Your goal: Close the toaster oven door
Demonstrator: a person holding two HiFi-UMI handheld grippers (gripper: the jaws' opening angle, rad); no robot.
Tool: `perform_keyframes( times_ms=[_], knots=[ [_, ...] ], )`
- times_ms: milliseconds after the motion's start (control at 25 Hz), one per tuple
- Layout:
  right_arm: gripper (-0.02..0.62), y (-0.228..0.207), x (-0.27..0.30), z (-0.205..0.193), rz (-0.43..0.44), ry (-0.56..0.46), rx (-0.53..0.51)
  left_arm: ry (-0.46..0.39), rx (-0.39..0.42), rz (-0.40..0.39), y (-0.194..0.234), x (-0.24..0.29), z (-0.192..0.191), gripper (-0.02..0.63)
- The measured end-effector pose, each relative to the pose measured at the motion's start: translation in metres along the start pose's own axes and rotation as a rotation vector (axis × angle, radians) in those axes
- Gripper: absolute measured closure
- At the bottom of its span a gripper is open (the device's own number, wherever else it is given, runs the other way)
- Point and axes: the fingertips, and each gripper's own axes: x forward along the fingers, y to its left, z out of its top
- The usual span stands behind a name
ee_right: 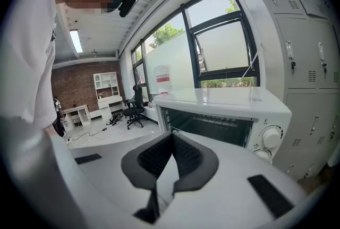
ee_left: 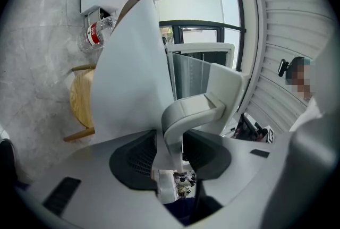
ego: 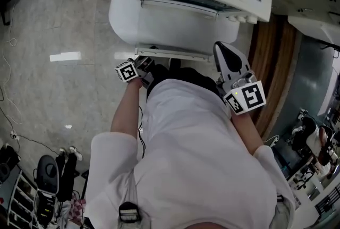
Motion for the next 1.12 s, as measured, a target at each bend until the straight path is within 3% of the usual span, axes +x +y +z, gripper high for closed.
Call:
perform_keyframes(
  times_ms=[200, 600, 960, 1120],
  knots=[
    [0.588, 0.002, -0.003, 0.004, 0.000, -0.009, 0.017, -0.047, -0.009, -0.002, -0.010, 0.000, 0.011, 0.455],
    [0.588, 0.004, -0.018, 0.029, -0.009, -0.038, 0.031, -0.038, -0.007, 0.024, -0.039, 0.002, 0.013, 0.506],
    [0.588, 0.006, -0.026, 0.050, -0.026, -0.099, 0.056, -0.020, -0.004, 0.010, -0.068, 0.005, 0.022, 0.508],
    [0.588, 0.009, -0.029, 0.055, -0.039, -0.125, 0.067, -0.039, -0.044, 0.024, -0.077, 0.006, 0.024, 0.506]
  ],
)
